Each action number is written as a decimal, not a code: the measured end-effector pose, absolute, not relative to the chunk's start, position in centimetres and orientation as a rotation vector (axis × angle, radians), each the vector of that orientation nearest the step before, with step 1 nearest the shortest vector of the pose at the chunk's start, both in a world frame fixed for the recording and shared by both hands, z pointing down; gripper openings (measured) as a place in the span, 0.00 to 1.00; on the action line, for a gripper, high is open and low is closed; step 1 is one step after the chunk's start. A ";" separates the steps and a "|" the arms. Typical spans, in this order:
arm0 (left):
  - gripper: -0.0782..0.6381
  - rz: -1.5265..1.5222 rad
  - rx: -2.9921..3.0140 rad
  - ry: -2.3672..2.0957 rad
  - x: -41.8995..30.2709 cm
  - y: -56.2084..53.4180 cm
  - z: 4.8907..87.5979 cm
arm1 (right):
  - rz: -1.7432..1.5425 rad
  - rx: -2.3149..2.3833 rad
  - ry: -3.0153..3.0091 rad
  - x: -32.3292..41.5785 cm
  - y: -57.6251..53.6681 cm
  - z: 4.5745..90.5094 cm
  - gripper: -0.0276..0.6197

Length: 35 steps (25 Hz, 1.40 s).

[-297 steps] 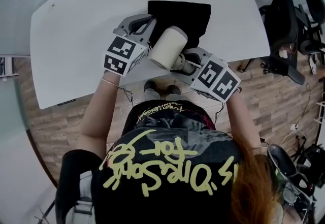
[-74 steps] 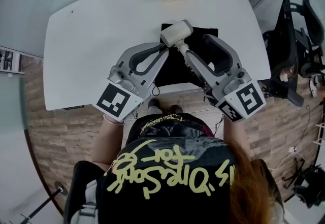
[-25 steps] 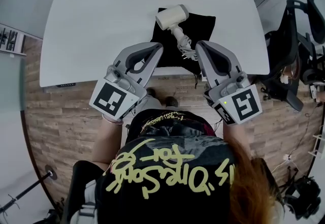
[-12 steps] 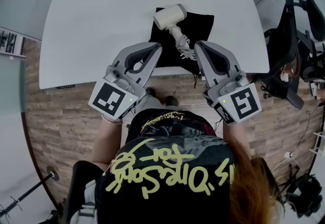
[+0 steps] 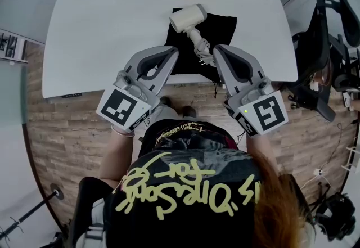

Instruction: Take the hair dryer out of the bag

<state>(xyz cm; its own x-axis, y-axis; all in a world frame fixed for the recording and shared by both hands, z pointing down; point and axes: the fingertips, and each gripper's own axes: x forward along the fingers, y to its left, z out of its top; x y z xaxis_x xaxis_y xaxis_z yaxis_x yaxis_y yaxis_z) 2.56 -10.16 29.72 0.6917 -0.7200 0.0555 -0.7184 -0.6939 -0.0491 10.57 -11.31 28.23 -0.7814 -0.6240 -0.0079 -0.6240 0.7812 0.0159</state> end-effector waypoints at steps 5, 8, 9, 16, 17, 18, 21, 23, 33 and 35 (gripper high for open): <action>0.10 -0.122 -2.866 1.223 2.2 -10.4 29.8 | 0.031 -1.038 2.970 10.3 -11.6 28.3 0.05; 0.10 -0.124 -2.865 1.221 2.0 -10.6 29.7 | 0.035 -1.037 2.972 10.1 -11.7 28.3 0.05; 0.10 -0.124 -2.866 1.220 2.0 -10.6 29.7 | 0.036 -1.037 2.973 10.0 -11.7 28.3 0.05; 0.10 -0.123 -2.871 1.209 1.6 -11.1 29.9 | 0.037 -1.047 2.988 9.4 -11.8 28.7 0.05; 0.10 -0.125 -2.871 1.206 1.5 -11.2 30.0 | 0.037 -1.052 2.987 9.3 -11.9 28.7 0.05; 0.10 -0.125 -2.874 1.203 1.4 -11.3 30.1 | 0.033 -1.058 2.986 9.1 -12.0 28.8 0.05; 0.10 -0.110 -2.885 1.195 0.9 -11.7 30.0 | -0.004 -1.069 2.988 8.3 -12.2 28.9 0.05; 0.10 -0.100 -2.891 1.188 0.5 -12.0 29.7 | -0.001 -1.078 2.986 7.8 -12.4 28.7 0.05; 0.10 -0.087 -2.897 1.127 -1.3 -13.1 28.4 | -0.001 -1.137 2.974 5.8 -13.5 28.6 0.05; 0.10 -0.080 -2.902 1.123 -1.5 -13.4 28.3 | 0.036 -1.143 2.966 5.7 -13.7 28.4 0.05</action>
<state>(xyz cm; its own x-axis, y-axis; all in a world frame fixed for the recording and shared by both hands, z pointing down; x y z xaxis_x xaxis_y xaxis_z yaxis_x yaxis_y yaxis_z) -1.49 -13.37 28.32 0.7386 -0.6731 0.0375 -0.6716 -0.7395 -0.0453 5.65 -13.70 28.45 -0.7408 -0.6712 0.0268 -0.6704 0.7412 0.0346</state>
